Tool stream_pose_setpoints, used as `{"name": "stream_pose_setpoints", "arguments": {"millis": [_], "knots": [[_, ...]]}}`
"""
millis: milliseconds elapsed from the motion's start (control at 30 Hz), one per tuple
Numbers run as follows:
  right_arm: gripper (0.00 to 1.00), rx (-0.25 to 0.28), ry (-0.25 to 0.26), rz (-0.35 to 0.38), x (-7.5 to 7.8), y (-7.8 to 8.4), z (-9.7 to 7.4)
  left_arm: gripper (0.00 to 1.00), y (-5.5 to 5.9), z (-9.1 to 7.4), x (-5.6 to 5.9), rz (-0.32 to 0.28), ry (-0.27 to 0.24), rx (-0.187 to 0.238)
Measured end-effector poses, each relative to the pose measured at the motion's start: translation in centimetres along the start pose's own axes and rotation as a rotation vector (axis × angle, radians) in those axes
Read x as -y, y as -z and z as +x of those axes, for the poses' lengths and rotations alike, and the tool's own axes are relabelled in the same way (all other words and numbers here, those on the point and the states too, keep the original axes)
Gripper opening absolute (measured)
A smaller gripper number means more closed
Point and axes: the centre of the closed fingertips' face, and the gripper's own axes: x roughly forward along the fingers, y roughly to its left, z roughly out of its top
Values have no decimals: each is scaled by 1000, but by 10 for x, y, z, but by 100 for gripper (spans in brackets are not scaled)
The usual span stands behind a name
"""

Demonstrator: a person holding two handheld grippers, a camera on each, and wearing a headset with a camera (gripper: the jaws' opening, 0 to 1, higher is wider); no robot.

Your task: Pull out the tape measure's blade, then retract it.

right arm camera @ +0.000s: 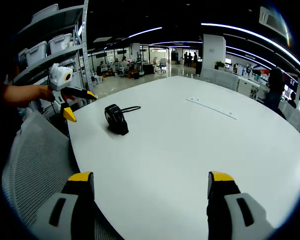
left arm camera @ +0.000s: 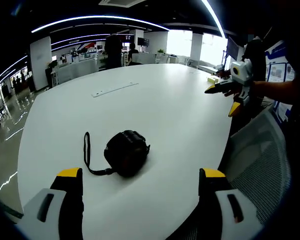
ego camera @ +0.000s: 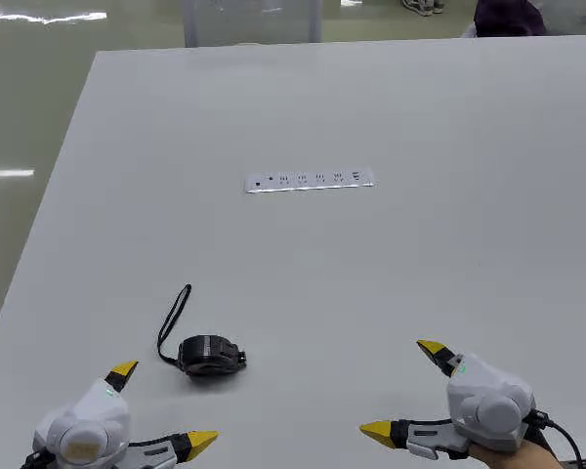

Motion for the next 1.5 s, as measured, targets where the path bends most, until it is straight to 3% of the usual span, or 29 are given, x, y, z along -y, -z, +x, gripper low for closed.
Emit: {"name": "stream_pose_setpoints", "arguments": {"millis": [633,1000,1500], "knots": [[91,-9,-32,-26,4,-1,0,87,-3,2,-5,53,31,-31],[82,14,-58,-81,11,-10,2,80,-9,5,-10,88,56,-32],[77,-22,-110,-127,20,-13,8,74,-18,18,-16,139,90,-47]]}}
